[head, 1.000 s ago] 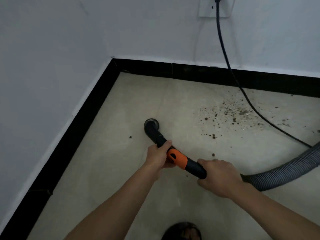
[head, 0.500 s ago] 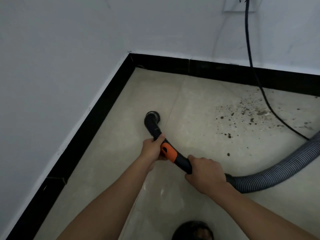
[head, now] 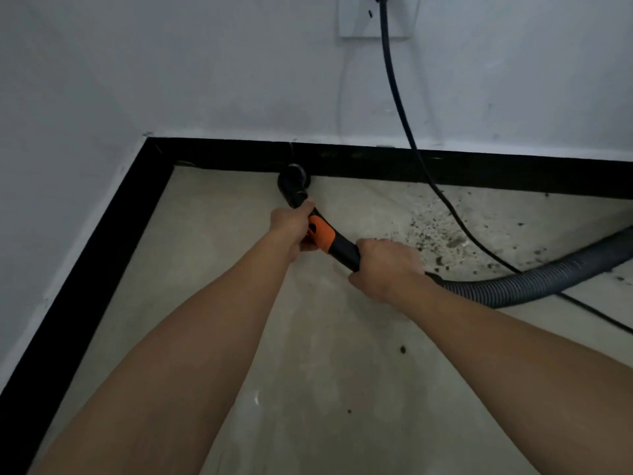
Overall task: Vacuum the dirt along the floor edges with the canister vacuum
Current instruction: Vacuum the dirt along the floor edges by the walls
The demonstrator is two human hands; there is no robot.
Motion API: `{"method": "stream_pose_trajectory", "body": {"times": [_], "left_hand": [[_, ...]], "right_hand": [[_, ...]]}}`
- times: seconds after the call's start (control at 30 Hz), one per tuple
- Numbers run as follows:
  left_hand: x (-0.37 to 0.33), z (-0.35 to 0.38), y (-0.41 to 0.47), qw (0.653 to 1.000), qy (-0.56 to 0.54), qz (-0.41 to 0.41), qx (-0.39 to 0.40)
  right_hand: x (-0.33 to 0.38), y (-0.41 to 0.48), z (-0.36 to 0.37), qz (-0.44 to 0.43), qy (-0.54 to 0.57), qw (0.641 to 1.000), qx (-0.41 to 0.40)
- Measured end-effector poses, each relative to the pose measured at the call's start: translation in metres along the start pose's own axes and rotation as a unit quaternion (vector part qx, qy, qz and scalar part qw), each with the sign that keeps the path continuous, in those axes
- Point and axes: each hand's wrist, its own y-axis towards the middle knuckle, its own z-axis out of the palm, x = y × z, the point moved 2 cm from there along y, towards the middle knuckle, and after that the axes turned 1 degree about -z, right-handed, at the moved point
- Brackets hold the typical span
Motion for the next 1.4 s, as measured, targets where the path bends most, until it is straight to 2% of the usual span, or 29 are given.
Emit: {"method": "stream_pose_trajectory", "body": {"times": [0.1,0.27,0.43,0.6,0.7,0.83,1.0,1.17,1.4], "left_hand": [[0.002,0.003,0.004,1.000,0.008,-0.007,0.001],[0.020,0.048,-0.024,0.997,0.046,-0.003,0.061],[0.052,0.082,-0.065,0.988,0.092,-0.009,0.124],[0.093,0.035,-0.115,0.991,0.100,-0.027,0.085],[0.123,-0.008,-0.143,0.994,0.073,-0.060,0.048],[0.162,-0.035,-0.181,0.994,0.047,-0.092,0.038],[0.212,-0.029,-0.244,0.985,0.016,-0.161,0.064],[0.256,0.003,-0.292,0.971,0.007,-0.206,0.123],[0.244,0.034,-0.282,0.976,0.023,-0.169,0.137]], "right_hand": [[-0.002,-0.001,0.003,0.005,0.010,1.000,0.008],[-0.037,-0.049,0.014,0.063,0.060,0.996,0.005],[-0.064,-0.117,0.022,0.103,0.062,0.993,0.005],[-0.045,-0.171,0.044,0.038,0.069,0.997,0.017],[-0.023,-0.194,0.062,-0.017,0.045,0.998,0.032],[-0.015,-0.233,0.081,-0.045,0.023,0.997,0.056],[-0.046,-0.295,0.089,-0.061,0.004,0.994,0.095],[-0.087,-0.345,0.090,-0.054,-0.037,0.988,0.140],[-0.106,-0.344,0.088,-0.008,-0.022,0.993,0.118]]}}
